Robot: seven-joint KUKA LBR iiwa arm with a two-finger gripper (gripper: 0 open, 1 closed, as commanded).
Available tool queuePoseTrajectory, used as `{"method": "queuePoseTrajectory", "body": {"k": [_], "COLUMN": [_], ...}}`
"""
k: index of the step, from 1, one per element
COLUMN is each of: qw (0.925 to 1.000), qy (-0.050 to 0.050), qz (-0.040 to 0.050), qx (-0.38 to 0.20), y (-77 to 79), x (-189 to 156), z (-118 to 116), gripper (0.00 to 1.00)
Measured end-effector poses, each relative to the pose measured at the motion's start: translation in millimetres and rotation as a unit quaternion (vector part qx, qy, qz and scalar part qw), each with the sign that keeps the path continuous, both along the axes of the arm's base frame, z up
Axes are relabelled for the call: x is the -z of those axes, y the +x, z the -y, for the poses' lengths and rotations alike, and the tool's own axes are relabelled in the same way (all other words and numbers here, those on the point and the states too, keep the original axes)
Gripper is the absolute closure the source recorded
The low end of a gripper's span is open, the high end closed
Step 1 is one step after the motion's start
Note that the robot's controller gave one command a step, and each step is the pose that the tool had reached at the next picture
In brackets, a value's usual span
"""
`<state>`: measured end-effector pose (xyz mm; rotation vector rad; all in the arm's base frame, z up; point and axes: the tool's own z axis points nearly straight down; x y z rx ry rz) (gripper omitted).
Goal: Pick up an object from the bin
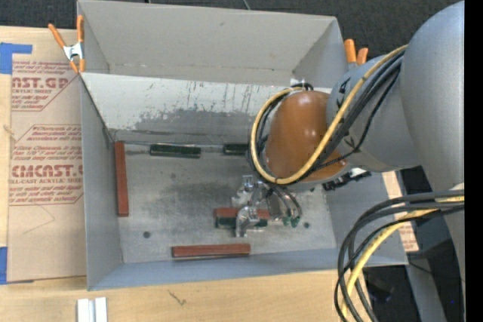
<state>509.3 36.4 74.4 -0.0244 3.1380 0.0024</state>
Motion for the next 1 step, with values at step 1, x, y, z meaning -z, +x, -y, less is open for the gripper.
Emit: {"method": "queuePoseTrajectory", "body": {"k": [1], "qw": [1.0000], "qy": [0.000], "qz": [0.0000], "qx": [0.000], "y": [0.0], "x": [0.0], "z": [0.0], "gripper": [1.00]}}
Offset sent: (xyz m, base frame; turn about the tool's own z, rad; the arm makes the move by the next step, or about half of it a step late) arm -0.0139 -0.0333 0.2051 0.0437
